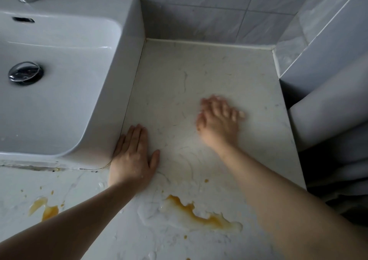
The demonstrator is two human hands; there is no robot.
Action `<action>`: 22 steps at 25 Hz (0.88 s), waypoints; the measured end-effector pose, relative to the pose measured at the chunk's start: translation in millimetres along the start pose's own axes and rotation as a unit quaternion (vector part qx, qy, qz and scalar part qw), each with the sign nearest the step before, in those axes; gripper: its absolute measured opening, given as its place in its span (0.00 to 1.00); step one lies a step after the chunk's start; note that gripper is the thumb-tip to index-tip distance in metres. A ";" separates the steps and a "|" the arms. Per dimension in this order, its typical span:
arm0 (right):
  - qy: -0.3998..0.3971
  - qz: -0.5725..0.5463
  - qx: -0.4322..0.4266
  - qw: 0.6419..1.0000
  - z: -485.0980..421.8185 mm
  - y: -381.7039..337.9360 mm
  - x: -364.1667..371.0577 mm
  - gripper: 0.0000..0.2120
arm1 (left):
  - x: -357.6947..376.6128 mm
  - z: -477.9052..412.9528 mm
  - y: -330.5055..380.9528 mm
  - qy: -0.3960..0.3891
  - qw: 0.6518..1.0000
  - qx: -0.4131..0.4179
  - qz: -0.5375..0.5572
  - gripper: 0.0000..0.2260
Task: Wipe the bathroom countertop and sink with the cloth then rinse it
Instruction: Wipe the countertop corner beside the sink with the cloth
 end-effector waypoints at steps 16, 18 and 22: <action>-0.021 0.038 -0.143 0.989 69.3 -10.1 -14.2 0.25 | -12.1 62.4 -37.8 -0.123 0.941 0.313 -0.046 0.27; -0.059 0.030 0.030 0.997 52.1 8.5 -8.3 0.28 | -16.5 67.0 -44.2 -0.122 0.937 0.327 -0.027 0.26; -0.095 -0.014 0.005 0.995 52.7 -102.5 -0.8 0.28 | -27.8 68.0 -43.9 -0.048 0.943 0.323 0.066 0.21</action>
Point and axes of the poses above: each hand's wrist, its own z-axis away from the middle knuckle, its own x-axis out of the palm, y = z × x, the point moved 8 cm from there along -z, towards the middle knuckle, and after that the axes turned 9 degrees about z, right-handed, at the moved point
